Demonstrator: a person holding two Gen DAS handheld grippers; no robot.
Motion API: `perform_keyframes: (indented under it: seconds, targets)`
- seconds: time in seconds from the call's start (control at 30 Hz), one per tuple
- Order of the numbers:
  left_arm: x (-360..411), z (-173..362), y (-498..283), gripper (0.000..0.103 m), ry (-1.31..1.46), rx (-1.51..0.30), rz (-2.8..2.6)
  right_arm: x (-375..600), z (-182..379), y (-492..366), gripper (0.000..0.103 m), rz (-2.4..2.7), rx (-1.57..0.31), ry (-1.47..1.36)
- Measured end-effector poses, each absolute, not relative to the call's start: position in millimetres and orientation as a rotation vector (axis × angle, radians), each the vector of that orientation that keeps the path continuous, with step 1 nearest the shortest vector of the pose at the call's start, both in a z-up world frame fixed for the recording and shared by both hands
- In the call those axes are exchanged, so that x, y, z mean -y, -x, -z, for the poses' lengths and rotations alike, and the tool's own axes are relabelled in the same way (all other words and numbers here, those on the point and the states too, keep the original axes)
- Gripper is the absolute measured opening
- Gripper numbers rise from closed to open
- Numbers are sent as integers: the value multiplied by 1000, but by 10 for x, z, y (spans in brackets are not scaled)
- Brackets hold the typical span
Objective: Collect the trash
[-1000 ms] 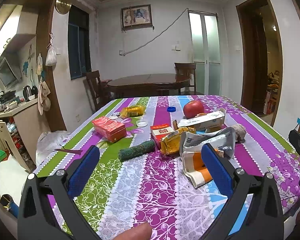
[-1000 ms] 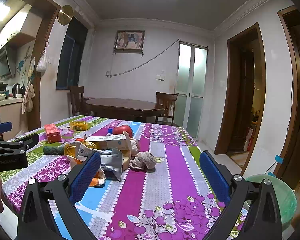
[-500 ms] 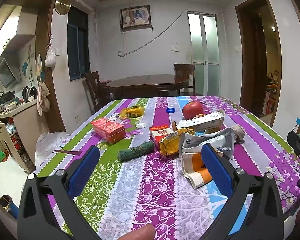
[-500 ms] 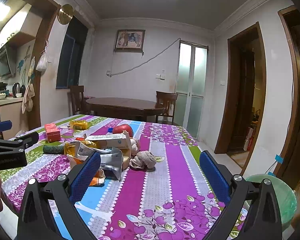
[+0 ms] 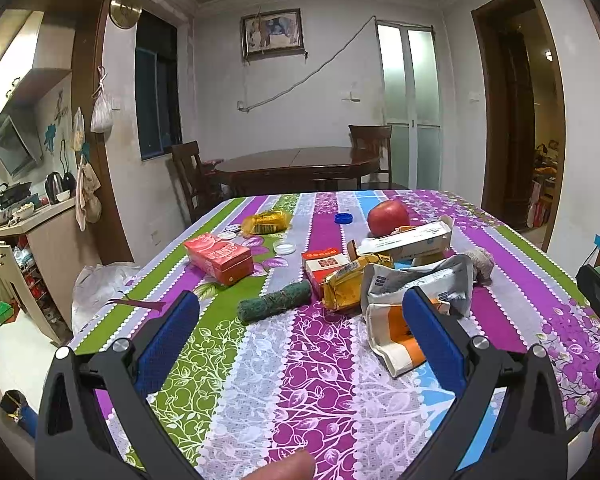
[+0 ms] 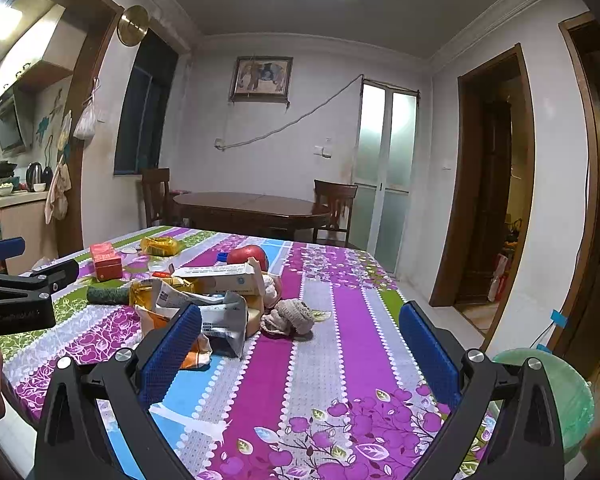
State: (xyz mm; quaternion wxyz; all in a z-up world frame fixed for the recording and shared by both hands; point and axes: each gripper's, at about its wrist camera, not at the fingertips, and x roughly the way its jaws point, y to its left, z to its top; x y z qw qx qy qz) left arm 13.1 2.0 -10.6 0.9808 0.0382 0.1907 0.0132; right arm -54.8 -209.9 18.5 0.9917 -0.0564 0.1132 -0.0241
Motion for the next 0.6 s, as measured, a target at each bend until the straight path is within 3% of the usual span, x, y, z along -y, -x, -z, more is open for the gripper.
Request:
perform_keyframes:
  seconds: [0.6]
  targets:
    - [-22, 135, -135, 98, -80, -387, -17, 2109, -181, 549, 99, 50, -224, 117]
